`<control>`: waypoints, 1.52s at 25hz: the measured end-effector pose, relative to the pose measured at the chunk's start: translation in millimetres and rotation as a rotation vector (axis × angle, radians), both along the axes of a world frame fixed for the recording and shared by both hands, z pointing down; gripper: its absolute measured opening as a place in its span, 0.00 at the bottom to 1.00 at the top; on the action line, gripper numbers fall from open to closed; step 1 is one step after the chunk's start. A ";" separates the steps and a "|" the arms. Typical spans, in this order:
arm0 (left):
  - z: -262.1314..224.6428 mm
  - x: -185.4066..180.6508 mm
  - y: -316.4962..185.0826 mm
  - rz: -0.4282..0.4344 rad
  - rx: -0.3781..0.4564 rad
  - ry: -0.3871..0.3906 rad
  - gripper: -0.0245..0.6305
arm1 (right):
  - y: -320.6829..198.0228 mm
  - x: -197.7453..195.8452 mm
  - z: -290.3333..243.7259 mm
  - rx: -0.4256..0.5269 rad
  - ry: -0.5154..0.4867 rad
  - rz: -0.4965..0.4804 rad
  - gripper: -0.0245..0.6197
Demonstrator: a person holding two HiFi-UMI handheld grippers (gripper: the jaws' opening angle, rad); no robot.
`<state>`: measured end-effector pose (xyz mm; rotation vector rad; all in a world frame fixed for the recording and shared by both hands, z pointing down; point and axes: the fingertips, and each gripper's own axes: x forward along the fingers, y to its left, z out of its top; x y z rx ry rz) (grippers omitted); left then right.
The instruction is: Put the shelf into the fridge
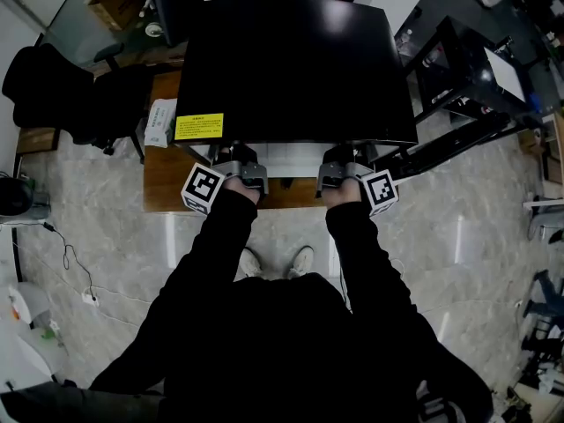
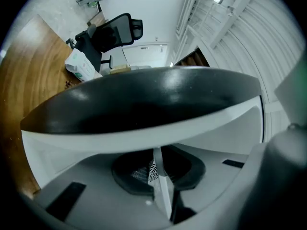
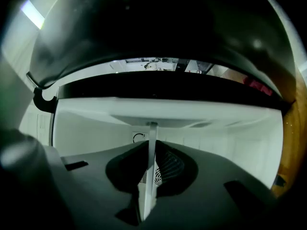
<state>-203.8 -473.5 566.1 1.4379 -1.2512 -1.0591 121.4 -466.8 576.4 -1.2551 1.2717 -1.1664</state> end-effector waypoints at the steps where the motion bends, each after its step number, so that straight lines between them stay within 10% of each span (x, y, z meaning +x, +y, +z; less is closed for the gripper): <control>1: -0.6 0.1 -0.6 -0.006 0.006 -0.002 0.11 | -1.6 1.1 1.2 0.006 0.005 0.001 0.09; 18: -10.7 9.9 42.1 0.043 0.043 -0.100 0.17 | 31.8 -2.8 -11.4 -0.005 0.077 -0.056 0.18; 24: -3.5 9.2 93.9 0.097 0.022 -0.204 0.17 | 78.3 -13.9 -7.8 -0.011 0.148 -0.146 0.07; 38: -78.9 72.1 232.5 0.492 0.387 -0.938 0.05 | 197.3 -107.3 -76.5 0.276 0.609 -0.653 0.04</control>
